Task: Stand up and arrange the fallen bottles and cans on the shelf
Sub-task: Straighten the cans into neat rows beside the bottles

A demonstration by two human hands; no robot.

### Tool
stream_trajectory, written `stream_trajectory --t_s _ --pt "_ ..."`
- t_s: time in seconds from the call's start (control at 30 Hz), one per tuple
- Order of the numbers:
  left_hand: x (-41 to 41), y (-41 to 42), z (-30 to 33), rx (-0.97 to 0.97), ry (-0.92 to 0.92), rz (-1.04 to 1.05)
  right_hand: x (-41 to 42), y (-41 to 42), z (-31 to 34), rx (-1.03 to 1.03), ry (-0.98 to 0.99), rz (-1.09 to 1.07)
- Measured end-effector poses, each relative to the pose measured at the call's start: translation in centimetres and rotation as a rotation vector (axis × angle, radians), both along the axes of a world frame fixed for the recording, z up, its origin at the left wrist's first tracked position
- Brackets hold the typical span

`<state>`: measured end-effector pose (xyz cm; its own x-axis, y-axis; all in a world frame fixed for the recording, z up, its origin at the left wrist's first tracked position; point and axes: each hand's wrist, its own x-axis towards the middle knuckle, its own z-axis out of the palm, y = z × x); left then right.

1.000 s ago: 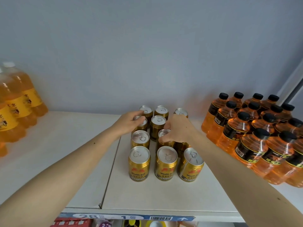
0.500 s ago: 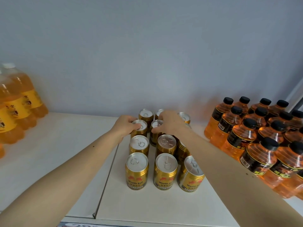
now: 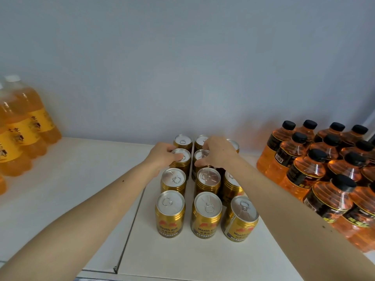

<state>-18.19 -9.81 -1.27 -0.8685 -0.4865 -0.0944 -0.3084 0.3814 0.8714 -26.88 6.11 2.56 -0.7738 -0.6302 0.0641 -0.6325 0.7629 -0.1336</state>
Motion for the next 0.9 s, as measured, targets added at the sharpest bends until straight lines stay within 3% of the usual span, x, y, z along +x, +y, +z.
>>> stream_trajectory --t_s 0.07,0.17,0.23,0.43,0.6,0.9 --pt "-0.1 -0.4 -0.1 0.024 0.023 0.051 -0.4 0.8 0.3 -0.091 -0.07 -0.016" --pt "-0.7 -1.3 0.0 0.006 0.088 0.146 -2.2 2.8 0.9 -0.444 -0.1 -0.139" --pt "-1.6 -1.8 0.3 0.016 0.126 0.102 -3.8 4.1 0.7 -0.538 -0.122 -0.24" --pt "-5.0 -1.6 -0.1 0.213 0.022 -0.041 -6.8 4.9 -1.7 -0.484 -0.455 -0.379" --pt "-5.8 -2.2 -0.8 0.345 0.001 -0.026 -7.0 4.9 -3.2 -0.606 -0.472 -0.384" --pt "-5.4 -2.3 -1.1 0.339 0.023 -0.01 -7.6 4.6 -3.1 -0.615 -0.495 -0.356"
